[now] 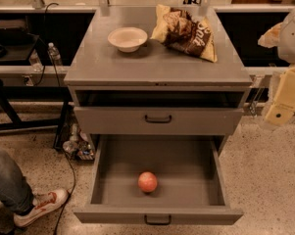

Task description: Pick apple from middle drawer and place on counter

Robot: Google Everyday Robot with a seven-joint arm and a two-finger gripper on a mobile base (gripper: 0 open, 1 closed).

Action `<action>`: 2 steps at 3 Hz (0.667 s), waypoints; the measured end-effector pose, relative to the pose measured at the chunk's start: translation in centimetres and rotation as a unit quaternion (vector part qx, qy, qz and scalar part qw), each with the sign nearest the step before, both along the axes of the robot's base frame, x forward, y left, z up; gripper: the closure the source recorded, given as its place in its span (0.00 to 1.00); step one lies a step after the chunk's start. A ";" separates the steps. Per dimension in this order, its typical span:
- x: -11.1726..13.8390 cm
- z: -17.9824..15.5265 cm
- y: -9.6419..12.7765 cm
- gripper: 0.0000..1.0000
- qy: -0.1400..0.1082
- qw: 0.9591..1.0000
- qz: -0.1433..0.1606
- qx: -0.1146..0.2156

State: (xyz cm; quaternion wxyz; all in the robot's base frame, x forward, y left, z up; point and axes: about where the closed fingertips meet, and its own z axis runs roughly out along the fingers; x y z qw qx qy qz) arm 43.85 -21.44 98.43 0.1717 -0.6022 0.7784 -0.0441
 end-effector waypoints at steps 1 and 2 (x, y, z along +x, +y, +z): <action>0.0 0.0 0.0 0.00 0.000 1.000 0.000 0.000; -0.2 -5.8 2.3 0.00 0.030 0.998 -0.047 0.027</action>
Offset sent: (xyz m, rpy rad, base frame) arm -0.0085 0.0611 -0.1831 0.1412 0.2275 -0.2818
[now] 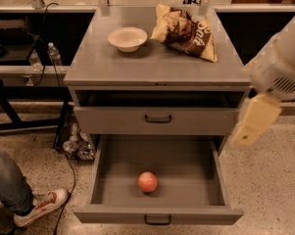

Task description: Pick apple from middle drawer and place on counter

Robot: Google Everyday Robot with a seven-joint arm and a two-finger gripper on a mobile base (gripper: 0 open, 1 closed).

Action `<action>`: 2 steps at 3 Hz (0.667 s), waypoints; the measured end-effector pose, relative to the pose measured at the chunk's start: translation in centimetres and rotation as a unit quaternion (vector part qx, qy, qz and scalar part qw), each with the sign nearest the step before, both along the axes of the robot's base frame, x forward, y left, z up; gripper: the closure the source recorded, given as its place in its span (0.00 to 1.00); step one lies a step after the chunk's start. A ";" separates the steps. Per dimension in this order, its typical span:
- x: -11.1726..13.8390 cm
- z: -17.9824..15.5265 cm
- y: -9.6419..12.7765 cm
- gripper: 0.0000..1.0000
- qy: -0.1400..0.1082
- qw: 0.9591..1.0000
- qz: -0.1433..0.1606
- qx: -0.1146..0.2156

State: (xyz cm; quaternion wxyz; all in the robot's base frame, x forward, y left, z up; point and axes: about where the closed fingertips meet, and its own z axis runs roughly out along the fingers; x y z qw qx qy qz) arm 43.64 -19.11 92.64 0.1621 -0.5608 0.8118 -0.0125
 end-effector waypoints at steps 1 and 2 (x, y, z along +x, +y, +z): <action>0.4 -7.1 3.4 0.00 0.030 0.998 -0.054 0.034; -0.4 -9.9 3.5 0.00 0.048 0.994 -0.095 0.039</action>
Offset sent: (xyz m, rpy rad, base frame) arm 0.0046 0.0303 -0.0600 0.0601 0.0478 -0.0921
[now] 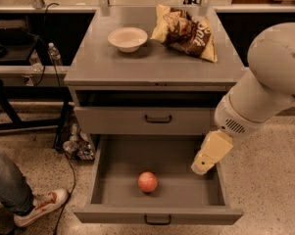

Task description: Pick apple from middle drawer and place on counter

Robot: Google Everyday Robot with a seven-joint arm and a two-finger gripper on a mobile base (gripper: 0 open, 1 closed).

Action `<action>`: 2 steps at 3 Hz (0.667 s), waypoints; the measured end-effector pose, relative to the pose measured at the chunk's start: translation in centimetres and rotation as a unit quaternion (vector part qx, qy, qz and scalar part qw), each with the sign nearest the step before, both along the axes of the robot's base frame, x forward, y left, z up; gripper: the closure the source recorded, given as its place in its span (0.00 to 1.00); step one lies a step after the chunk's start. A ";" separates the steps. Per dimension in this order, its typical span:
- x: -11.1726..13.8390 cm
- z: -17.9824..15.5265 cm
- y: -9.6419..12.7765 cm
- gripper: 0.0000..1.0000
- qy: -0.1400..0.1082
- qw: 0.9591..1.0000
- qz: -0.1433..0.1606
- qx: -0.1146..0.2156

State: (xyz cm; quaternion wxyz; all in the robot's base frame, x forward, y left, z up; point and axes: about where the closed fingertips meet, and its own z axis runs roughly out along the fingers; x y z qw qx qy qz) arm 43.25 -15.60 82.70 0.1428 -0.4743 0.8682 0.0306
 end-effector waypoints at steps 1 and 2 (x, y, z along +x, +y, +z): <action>0.0 0.0 0.0 0.00 0.000 1.000 0.000 0.000; 0.6 -6.4 2.9 0.00 0.039 0.997 -0.017 0.057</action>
Offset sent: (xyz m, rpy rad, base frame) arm 0.0137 0.0505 -0.1263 0.2495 0.1569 -0.0849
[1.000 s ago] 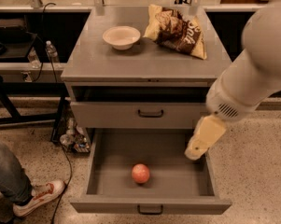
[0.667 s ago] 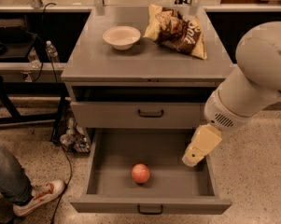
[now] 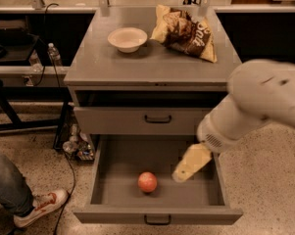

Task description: Pick apple from middle drawer and place on counter

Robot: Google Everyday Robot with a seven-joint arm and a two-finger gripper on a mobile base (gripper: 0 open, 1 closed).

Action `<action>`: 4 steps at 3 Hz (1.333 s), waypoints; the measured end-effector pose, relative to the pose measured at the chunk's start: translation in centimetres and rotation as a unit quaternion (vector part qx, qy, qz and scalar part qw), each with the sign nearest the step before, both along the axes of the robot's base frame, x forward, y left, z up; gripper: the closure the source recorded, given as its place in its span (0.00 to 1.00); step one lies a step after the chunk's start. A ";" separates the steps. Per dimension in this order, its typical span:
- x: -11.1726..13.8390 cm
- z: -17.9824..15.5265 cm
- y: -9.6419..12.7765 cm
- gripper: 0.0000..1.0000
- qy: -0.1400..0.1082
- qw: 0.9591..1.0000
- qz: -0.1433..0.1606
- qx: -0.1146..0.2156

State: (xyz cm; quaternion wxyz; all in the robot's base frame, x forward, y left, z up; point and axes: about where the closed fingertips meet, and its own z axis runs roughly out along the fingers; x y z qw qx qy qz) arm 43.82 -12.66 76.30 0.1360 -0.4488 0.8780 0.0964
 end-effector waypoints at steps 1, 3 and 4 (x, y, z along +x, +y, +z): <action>1.2 -6.3 3.5 0.00 0.041 0.997 -0.031 0.051; 2.6 -16.2 9.5 0.00 0.044 0.984 -0.046 0.169; 4.5 -21.6 11.2 0.00 0.034 0.973 -0.045 0.223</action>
Offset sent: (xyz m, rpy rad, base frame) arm 0.0335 0.1115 -0.1800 0.4120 0.0991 -0.1148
